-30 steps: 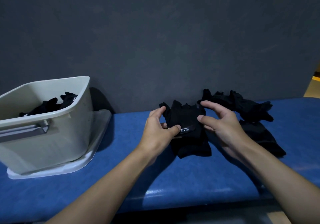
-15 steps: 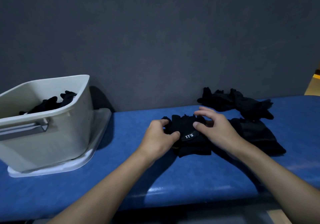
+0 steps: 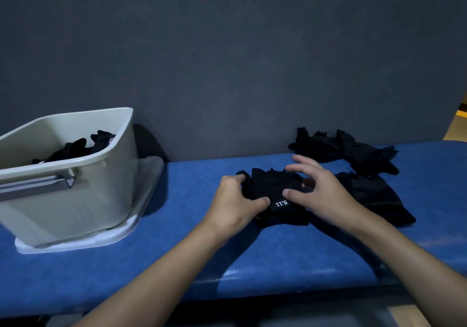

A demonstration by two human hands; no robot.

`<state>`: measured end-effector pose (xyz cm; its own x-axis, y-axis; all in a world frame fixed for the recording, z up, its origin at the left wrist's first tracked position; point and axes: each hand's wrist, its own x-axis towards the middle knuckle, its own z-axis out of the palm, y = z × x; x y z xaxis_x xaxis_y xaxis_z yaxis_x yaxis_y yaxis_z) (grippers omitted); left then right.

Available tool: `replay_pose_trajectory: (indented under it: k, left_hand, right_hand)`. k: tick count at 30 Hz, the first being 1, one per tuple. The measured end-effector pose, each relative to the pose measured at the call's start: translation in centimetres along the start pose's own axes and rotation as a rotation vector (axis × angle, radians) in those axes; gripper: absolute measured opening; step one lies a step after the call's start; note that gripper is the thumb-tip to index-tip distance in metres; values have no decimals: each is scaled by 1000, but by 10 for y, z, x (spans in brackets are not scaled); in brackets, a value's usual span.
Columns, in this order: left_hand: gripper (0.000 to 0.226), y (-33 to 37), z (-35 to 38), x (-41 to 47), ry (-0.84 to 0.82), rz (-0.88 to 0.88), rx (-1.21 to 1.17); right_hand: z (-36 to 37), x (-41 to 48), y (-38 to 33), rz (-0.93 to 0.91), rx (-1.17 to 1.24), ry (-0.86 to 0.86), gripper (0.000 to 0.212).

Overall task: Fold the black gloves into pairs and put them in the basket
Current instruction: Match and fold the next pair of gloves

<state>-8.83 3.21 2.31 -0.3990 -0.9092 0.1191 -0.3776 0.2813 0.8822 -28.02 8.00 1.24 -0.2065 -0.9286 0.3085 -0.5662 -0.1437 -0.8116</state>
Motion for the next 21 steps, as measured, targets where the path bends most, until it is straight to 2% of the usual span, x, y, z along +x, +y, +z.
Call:
replay_pose_trajectory:
  k: [2, 4, 7, 8, 17, 21]
  left_hand:
    - [21, -3, 0, 0, -35, -13, 38]
    - [28, -3, -1, 0, -40, -12, 43]
    - [57, -3, -3, -2, -27, -12, 24]
    - [60, -3, -3, -3, -22, -14, 19]
    - [47, -1, -4, -8, -10, -29, -84]
    - [49, -4, -5, -8, -27, -54, -82]
  right_hand:
    - [1, -2, 1, 36, -27, -6, 46]
    - [1, -3, -1, 41, -21, 5, 49]
    - [-2, -7, -5, 26, -31, -8, 51]
    - [-3, -8, -5, 22, -42, -10, 50]
    - [-5, -13, -13, -15, -213, 18, 55]
    - [-3, -13, -11, -26, -266, 31, 55]
